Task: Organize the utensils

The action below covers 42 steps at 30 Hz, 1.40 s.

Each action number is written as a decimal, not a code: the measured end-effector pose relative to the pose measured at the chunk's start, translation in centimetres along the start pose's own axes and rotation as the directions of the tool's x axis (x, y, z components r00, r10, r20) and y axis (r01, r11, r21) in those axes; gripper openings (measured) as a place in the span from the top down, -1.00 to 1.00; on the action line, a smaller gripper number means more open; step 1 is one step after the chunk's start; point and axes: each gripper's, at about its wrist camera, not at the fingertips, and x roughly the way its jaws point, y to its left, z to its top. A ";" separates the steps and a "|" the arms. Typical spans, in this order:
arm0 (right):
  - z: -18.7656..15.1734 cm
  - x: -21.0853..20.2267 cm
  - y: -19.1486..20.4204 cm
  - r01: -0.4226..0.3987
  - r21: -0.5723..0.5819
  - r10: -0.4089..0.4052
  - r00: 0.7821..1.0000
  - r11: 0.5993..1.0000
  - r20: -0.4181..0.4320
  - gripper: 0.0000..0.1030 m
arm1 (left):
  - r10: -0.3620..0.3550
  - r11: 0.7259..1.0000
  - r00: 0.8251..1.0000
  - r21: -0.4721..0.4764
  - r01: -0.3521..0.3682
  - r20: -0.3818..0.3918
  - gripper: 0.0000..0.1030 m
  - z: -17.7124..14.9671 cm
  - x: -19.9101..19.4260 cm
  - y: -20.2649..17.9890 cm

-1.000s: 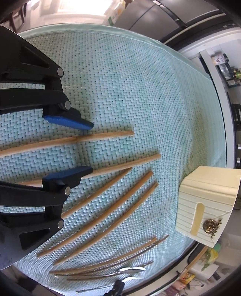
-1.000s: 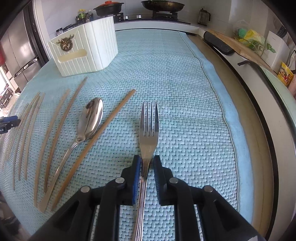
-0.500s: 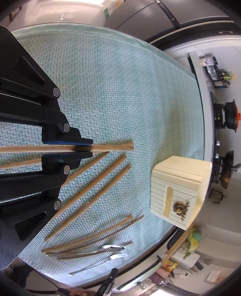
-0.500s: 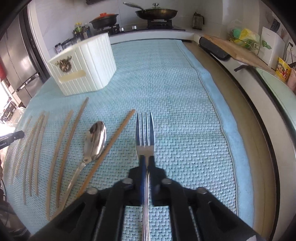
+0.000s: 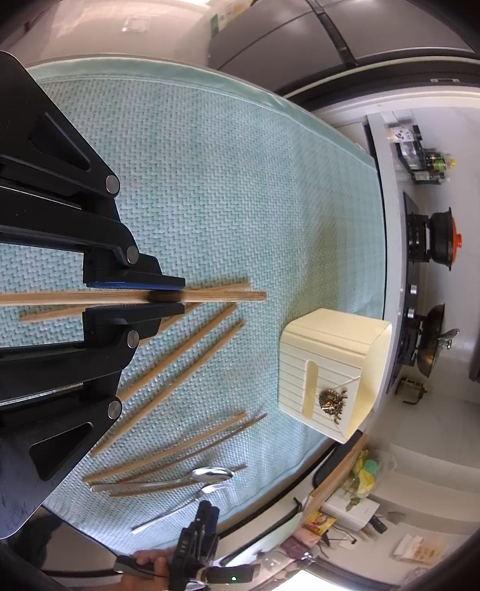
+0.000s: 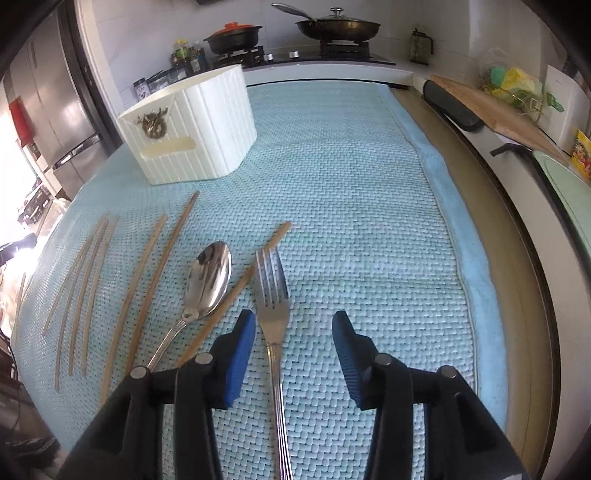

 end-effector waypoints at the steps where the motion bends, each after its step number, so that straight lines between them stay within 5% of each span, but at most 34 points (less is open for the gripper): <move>1: 0.3 0.5 0.4 0.015 -0.022 -0.015 1.000 1.000 0.001 0.12 | 0.000 1.000 1.000 0.001 0.000 -0.002 0.92 -0.1 0.1 -0.1; 8: 2.5 4.2 1.2 0.032 -0.113 -0.033 0.999 0.993 -0.004 0.14 | 0.000 1.000 1.000 -0.004 0.000 -0.002 0.92 -0.3 0.0 0.0; 9: 2.6 4.1 1.2 0.016 -0.118 -0.017 1.000 0.993 -0.008 0.52 | 0.000 1.000 1.000 -0.008 0.000 0.000 0.92 -0.3 0.0 0.1; 11: 2.8 3.8 1.2 0.008 -0.107 -0.009 1.000 0.994 -0.013 0.54 | 0.000 1.000 1.000 -0.012 0.000 0.005 0.92 -0.3 -0.2 0.2; 17: 2.3 -2.3 1.5 -0.024 -0.066 0.033 0.992 0.998 0.125 0.54 | -0.006 1.000 0.999 -0.012 0.007 0.044 0.92 0.3 -1.9 0.0; 26: 1.4 -13.1 3.2 -0.051 -0.074 0.074 0.935 0.996 0.347 0.54 | -0.055 0.998 0.982 -0.009 0.057 0.182 0.92 2.3 -7.0 -2.1; 33: 2.5 -15.4 3.9 -0.037 -0.079 0.067 0.902 0.996 0.428 0.54 | -0.092 0.995 0.966 -0.022 0.100 0.243 0.92 3.6 -8.6 -3.3; 42: 4.1 -16.0 4.1 -0.043 -0.070 0.071 0.887 0.997 0.457 0.54 | -0.111 0.991 0.960 -0.047 0.127 0.256 0.92 3.8 -8.7 -3.4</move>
